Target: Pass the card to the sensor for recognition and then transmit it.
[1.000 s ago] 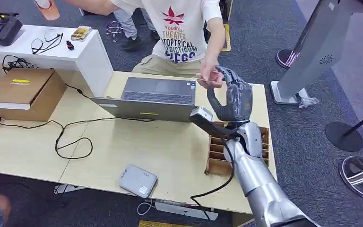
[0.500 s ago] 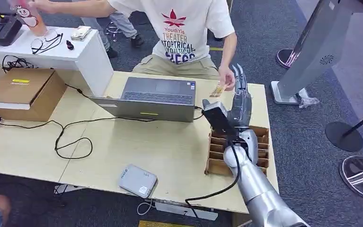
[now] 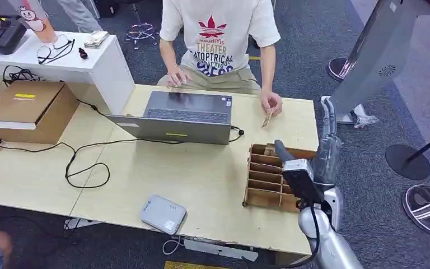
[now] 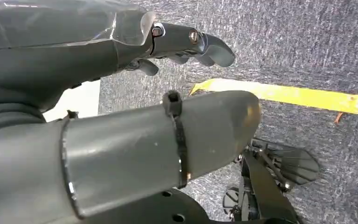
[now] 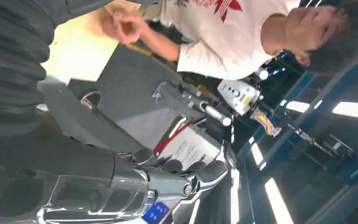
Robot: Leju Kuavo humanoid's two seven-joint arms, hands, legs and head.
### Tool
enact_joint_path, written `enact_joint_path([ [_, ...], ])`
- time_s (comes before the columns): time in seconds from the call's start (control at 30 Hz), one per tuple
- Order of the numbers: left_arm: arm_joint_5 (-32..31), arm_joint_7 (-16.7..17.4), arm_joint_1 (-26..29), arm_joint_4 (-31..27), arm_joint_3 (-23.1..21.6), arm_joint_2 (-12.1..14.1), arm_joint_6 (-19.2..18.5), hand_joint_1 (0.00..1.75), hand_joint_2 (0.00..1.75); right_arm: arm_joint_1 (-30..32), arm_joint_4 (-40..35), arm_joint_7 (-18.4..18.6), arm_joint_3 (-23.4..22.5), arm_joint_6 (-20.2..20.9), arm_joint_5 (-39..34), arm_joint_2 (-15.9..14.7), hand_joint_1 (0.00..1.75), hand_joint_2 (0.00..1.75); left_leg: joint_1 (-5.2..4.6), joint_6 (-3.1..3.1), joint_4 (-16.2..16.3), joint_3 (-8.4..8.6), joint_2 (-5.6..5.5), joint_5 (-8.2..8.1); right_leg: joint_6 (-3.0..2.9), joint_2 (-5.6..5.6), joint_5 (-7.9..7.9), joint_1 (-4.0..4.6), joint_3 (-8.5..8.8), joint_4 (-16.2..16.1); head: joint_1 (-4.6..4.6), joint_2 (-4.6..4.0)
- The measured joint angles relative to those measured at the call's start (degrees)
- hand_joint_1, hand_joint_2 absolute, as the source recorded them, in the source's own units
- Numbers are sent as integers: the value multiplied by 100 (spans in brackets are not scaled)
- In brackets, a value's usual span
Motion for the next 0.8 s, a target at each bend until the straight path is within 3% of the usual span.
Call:
enact_joint_path([
  [0.3, 131, -22, 31, 2, 140, 13, -37, 0, 0, 931, -718, 258, -269, -11, 689, -348, 0, 175, 1, 0, 0, 0, -1, 0, 0, -1, 0, 1, 0, 1, 2, 0],
  [0.53, 153, -24, 44, 2, 149, 13, -33, 0, 0, 1095, -788, 310, -326, -29, 814, -379, 0, 175, 1, 0, -1, -1, 0, 0, 0, 0, 0, 1, 0, 1, 0, 0],
  [0.6, 168, -24, 61, 2, 171, 13, -18, 0, 0, 1536, -930, 426, -536, -173, 1238, -473, 3, 175, 0, 1, 0, -2, 0, -1, 1, 0, -1, 0, 0, 0, 0, 0],
  [0.8, 188, -22, 69, 2, 234, 13, -2, 0, 0, 1916, -954, 560, -719, -378, 1636, -626, 12, 175, 0, 1, 0, -1, 2, -1, 1, 1, 0, 0, 0, 0, 0, 0],
])
